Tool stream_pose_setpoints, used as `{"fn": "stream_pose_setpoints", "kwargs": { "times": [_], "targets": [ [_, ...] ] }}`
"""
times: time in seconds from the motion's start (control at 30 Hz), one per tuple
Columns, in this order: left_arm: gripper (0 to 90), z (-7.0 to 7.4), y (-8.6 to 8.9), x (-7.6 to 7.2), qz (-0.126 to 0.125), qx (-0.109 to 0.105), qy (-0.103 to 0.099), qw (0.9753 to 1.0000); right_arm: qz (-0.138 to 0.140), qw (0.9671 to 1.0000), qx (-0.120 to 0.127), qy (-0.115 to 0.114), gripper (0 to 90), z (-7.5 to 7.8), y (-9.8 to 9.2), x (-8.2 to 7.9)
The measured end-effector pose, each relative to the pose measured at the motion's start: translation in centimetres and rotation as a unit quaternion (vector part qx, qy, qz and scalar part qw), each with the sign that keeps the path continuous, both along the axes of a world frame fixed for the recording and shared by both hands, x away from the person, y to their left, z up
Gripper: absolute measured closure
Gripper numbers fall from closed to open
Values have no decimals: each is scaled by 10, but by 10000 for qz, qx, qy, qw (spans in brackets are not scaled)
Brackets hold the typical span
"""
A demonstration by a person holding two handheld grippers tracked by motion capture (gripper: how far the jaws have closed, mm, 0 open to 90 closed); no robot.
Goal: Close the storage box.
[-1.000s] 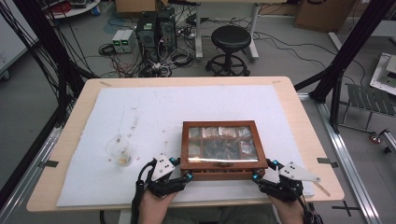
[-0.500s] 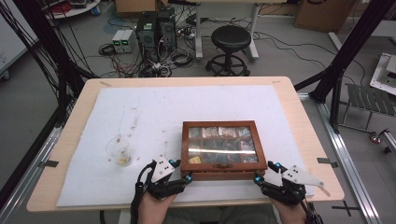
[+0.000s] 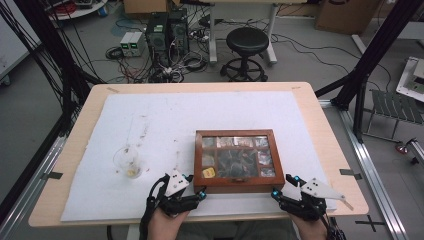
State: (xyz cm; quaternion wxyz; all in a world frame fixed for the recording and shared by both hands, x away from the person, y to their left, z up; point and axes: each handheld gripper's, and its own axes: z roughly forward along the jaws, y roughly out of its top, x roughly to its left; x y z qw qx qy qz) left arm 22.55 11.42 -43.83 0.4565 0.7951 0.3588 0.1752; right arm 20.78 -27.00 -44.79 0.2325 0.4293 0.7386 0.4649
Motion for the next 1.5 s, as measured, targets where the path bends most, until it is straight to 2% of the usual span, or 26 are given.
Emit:
{"fn": "stream_pose_setpoints", "kwargs": {
  "times": [0.17,0.37,0.53,0.6,0.7,0.83,0.9,1.0,1.07,1.13,1.33,1.5],
  "targets": [
    [415,1,3,-1,7,1,70,10000,-38,10000,40,-58,349,4,-2,1],
    [348,9,14,-6,29,-94,-87,9999,-84,9995,183,-241,315,15,-7,2],
    [287,31,25,2,-9,-332,-410,9986,-181,9982,299,-481,297,33,-13,10],
    [212,43,30,8,-21,-504,-612,9969,-195,9975,369,-575,278,45,-15,16],
    [205,61,31,20,-12,-673,-940,9933,-259,9960,389,-763,248,66,-16,27],
    [205,84,29,38,-66,-745,-1192,9900,-304,9954,530,-741,222,92,-17,48],
    [205,90,29,45,-85,-771,-1204,9897,-322,9950,566,-755,220,102,-17,56],
    [205,88,31,48,-130,-893,-1261,9879,-303,9945,593,-809,219,108,-18,61],
    [205,83,32,46,-110,-859,-1296,9878,-344,9942,569,-850,219,105,-20,62],
    [205,77,34,43,-97,-880,-1420,9859,-325,9944,564,-836,220,101,-23,62],
    [205,68,40,40,128,-894,-1387,9862,-398,9943,556,-819,220,95,-29,56],
    [205,67,39,38,87,-853,-1377,9868,-409,9946,515,-805,220,94,-30,53]
  ]
}}
